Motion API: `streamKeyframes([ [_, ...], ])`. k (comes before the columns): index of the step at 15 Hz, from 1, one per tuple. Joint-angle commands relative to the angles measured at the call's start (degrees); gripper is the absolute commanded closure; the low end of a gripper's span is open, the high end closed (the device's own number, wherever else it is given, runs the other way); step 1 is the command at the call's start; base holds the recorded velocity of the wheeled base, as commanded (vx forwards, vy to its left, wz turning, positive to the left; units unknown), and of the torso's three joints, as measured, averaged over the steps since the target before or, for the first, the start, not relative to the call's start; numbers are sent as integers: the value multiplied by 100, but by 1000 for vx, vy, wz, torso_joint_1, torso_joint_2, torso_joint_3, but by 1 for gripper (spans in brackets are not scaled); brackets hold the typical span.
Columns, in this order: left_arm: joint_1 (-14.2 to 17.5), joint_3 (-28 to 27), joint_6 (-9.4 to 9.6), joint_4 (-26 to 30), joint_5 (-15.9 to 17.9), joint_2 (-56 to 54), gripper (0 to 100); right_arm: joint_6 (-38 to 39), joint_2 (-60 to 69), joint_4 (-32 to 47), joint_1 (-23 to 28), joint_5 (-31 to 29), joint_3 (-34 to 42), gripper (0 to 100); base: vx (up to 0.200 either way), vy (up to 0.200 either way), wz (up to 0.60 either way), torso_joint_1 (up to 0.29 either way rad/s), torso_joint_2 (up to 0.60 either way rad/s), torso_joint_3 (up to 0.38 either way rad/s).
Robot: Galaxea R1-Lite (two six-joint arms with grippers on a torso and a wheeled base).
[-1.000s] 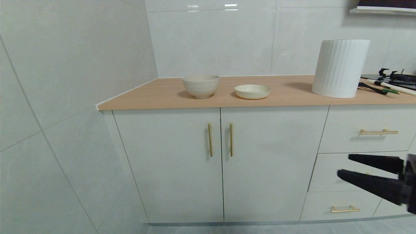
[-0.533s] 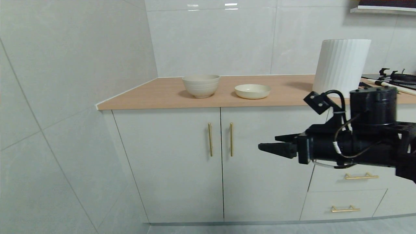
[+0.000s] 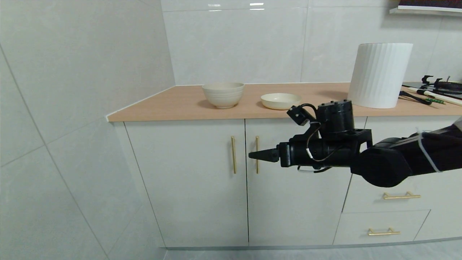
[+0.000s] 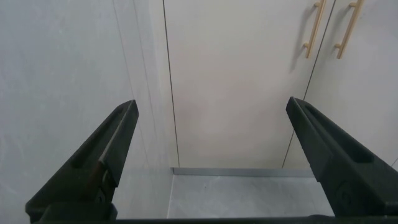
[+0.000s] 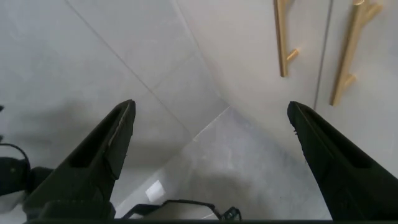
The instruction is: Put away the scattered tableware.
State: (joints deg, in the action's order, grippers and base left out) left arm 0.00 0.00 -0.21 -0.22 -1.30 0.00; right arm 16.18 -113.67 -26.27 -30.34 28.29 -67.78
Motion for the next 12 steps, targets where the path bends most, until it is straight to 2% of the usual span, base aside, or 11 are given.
streamKeyframes([
  [1,0,0,-6,-4,-1,0,0,-1,-560,-89,-16,-26,-183,0,0,0,0,0,0,0],
  [5,0,0,-6,-4,-1,0,0,43,-1052,-766,-7,-562,-332,0,0,0,0,0,0,0],
  [12,0,0,-6,-4,-1,0,0,1001,-1430,-1012,64,-702,-860,0,0,0,0,0,0,0],
])
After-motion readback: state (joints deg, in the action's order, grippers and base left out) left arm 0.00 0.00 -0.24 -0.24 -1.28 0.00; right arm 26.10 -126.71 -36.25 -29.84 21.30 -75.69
